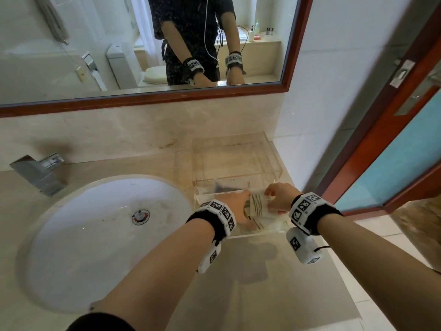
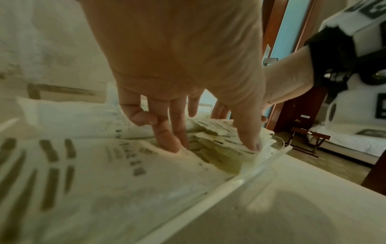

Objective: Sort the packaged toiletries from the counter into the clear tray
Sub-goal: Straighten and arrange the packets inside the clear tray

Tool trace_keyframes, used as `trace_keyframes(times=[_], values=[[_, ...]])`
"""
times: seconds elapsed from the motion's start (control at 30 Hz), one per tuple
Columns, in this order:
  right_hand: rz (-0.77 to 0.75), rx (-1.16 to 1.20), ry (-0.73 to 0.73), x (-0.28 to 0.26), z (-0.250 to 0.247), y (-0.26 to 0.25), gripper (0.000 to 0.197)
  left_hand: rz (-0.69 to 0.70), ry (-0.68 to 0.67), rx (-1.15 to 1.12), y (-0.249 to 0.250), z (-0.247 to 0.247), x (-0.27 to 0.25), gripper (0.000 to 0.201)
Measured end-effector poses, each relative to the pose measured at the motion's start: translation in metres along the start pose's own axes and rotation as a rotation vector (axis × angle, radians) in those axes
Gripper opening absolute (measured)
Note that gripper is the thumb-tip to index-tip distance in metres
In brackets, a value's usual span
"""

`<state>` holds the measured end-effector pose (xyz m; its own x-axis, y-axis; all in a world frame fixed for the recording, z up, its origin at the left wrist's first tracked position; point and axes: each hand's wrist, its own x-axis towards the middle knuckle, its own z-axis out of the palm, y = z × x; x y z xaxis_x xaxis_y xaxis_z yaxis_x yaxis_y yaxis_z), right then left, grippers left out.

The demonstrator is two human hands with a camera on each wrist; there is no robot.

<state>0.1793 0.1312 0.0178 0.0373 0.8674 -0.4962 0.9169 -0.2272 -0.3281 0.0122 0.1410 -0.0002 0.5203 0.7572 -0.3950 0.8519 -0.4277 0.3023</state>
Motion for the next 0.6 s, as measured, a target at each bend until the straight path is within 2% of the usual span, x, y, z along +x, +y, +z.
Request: trace_keyframes(times=[0.13,0.27,0.47,0.53,0.6], values=[[-0.060,-0.066,-0.054,-0.001,-0.002,-0.001,0.038,0.001,-0.030,0.009,0.000,0.005,0.001,0.092],[-0.092,-0.096,-0.125,0.000,0.000,-0.001,0.035,-0.001,-0.041,0.028,0.009,0.007,0.000,0.077],[-0.031,-0.171,-0.193,-0.009,-0.002,-0.004,0.056,-0.063,-0.118,0.022,0.016,0.007,0.004,0.075],[-0.009,-0.187,-0.200,-0.012,-0.003,-0.005,0.058,-0.073,-0.142,0.033,0.018,0.006,0.008,0.062],[-0.003,-0.197,-0.182,-0.016,-0.003,-0.006,0.052,-0.102,-0.162,0.078,0.017,0.010,0.014,0.036]])
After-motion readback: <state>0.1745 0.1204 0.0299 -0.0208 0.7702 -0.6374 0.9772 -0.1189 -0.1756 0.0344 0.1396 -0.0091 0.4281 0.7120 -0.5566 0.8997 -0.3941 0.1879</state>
